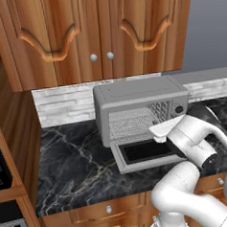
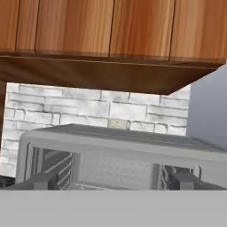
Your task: Pull the toaster oven rack outwards. Pick up the baguette from the plate and place it on the toaster oven rack. Close the toaster oven door fully and set the temperature to the lowest setting.
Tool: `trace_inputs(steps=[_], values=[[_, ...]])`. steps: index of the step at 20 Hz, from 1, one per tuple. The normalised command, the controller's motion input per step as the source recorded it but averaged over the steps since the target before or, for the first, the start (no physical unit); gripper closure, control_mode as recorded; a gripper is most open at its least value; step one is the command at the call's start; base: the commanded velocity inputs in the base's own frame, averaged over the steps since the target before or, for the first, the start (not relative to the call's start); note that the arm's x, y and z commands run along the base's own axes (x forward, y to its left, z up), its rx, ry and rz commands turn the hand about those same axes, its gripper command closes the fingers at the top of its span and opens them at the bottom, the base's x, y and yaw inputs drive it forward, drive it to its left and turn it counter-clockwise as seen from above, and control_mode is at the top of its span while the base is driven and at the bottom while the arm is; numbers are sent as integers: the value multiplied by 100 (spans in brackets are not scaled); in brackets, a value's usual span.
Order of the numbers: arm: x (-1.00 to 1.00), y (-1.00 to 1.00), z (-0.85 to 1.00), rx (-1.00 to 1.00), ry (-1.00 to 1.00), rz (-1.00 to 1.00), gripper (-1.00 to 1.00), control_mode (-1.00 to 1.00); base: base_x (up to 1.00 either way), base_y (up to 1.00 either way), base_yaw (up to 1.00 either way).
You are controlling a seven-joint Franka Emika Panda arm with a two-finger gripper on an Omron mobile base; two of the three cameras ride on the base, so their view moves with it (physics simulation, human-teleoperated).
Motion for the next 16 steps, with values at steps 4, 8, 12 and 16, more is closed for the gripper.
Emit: trace_inputs(steps=[4,8,12,16], values=[[-5,-27,72,15,-32,-4,-100,-100,0,0,0],[-8,0,6,2,-2,0,-100,-100,0,0,0],[-27,-10,88,44,-16,0,-100,-100,0,0,0],[-40,-28,98,64,0,9,-100,-100,0,0,0]])
